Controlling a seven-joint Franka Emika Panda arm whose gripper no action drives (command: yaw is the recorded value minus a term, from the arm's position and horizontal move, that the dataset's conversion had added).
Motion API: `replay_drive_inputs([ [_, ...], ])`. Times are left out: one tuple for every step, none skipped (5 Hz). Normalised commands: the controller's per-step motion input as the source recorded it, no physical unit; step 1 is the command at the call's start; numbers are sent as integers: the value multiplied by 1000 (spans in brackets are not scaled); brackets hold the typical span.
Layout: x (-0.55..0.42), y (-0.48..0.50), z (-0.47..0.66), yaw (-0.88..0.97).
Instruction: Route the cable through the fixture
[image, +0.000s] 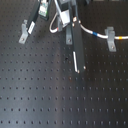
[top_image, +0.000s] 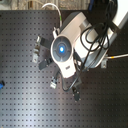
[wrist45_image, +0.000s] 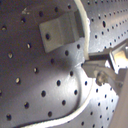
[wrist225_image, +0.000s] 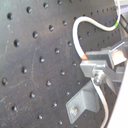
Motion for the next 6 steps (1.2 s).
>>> replay_drive_inputs([
  [35, -192, 151, -109],
  [-57, -100, 167, -114],
  [-100, -31, 125, 0],
  [-140, 128, 175, 0],
  [-107, 213, 143, 254],
  [-48, 119, 203, 200],
])
